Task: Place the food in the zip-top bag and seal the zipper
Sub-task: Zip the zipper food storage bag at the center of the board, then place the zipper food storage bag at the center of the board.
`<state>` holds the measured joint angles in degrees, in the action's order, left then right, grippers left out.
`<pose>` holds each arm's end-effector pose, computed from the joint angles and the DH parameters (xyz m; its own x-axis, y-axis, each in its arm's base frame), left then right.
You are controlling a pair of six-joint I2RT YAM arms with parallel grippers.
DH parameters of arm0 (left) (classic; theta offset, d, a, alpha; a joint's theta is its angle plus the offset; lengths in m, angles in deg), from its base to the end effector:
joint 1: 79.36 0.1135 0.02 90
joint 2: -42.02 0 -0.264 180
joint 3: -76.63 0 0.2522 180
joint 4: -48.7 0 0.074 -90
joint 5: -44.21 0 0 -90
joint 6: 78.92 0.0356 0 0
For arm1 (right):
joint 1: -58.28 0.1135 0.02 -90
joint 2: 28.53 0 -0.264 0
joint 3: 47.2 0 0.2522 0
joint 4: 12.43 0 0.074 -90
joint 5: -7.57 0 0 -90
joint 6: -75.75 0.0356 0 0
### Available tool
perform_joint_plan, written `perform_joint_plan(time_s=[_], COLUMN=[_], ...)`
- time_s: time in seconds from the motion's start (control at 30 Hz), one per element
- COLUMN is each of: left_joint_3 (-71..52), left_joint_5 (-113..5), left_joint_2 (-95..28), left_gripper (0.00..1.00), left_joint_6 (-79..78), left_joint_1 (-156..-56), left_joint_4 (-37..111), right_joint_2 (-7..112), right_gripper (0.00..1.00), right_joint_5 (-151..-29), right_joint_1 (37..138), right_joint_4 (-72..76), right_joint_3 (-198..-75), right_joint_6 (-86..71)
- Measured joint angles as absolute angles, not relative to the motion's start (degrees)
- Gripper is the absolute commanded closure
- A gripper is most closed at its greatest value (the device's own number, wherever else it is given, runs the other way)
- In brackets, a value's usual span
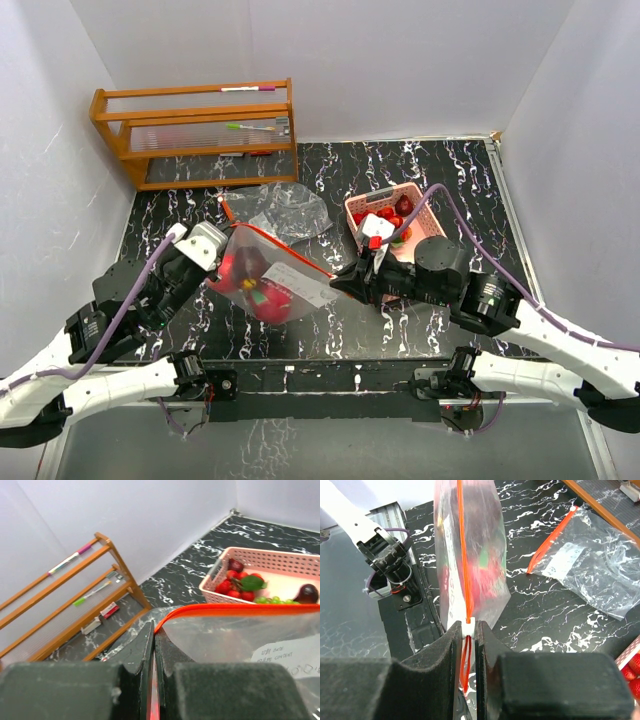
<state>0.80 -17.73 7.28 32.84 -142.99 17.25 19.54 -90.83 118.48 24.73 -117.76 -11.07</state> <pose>0.0581 -0.0795 0.4474 0.2858 0.1600 -0.9448 0.5154 0.8055 0.2923 0.0861 0.1607 0.3787 -0.1772 -0.1990 -0.9639 -0.9203 0.3806 0.0906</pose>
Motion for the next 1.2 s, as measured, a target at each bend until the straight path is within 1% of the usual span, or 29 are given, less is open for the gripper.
perform_joint_plan(time_s=[0.17, 0.3, 0.33, 0.37, 0.4, 0.53, 0.6, 0.63, 0.73, 0.9, 1.03, 1.2], left_joint_3=[1.72, 1.74, 1.79, 1.81, 1.81, 2.14, 2.57, 2.97, 4.63, 7.78, 9.42, 8.10], left_joint_5=[-10.87, -8.01, -7.48, -7.18, -6.96, -4.79, -3.77, -3.05, -0.88, 4.36, 5.87, 3.55], left_joint_2=[7.22, 7.37, 7.46, 7.48, 7.48, 7.41, 7.41, 7.35, 6.65, 2.04, -3.10, -11.08], left_gripper=[1.00, 1.00, 1.00, 1.00, 1.00, 1.00, 1.00, 1.00, 1.00, 1.00, 1.00, 1.00], left_joint_6=[34.54, 35.06, 35.09, 35.09, 35.06, 35.09, 35.09, 35.15, 35.76, 36.86, 35.98, 33.49], left_joint_1=[-143.06, -143.08, -143.08, -143.08, -143.08, -142.91, -142.86, -142.86, -142.86, -142.84, -142.82, -141.62], left_joint_4=[21.29, 23.56, 24.00, 24.31, 24.57, 25.84, 26.91, 27.65, 29.97, 35.63, 39.43, 43.19], right_joint_2=[18.67, 17.77, 17.68, 17.64, 17.66, 17.82, 18.30, 18.49, 19.35, 20.13, 20.88, 21.88], right_gripper=[0.91, 0.90, 0.84, 0.74, 0.61, 0.23, 0.11, 0.07, 0.02, 0.02, 0.02, 0.02], right_joint_5=[-89.85, -89.48, -89.41, -89.26, -88.95, -86.42, -83.77, -82.48, -76.28, -68.37, -65.37, -64.56], right_joint_1=[118.46, 118.29, 118.24, 118.22, 118.22, 118.22, 118.22, 118.22, 118.22, 118.18, 118.16, 118.16], right_joint_4=[25.17, 25.54, 25.50, 25.52, 25.52, 26.89, 27.05, 27.00, 27.07, 26.85, 26.83, 26.54], right_joint_3=[-116.58, -116.27, -116.27, -116.27, -116.27, -116.27, -116.27, -116.27, -116.58, -117.54, -117.54, -117.41], right_joint_6=[-10.70, -10.46, -10.37, -10.17, -9.95, -8.47, -7.29, -6.76, -4.27, -0.23, 2.40, 3.88])
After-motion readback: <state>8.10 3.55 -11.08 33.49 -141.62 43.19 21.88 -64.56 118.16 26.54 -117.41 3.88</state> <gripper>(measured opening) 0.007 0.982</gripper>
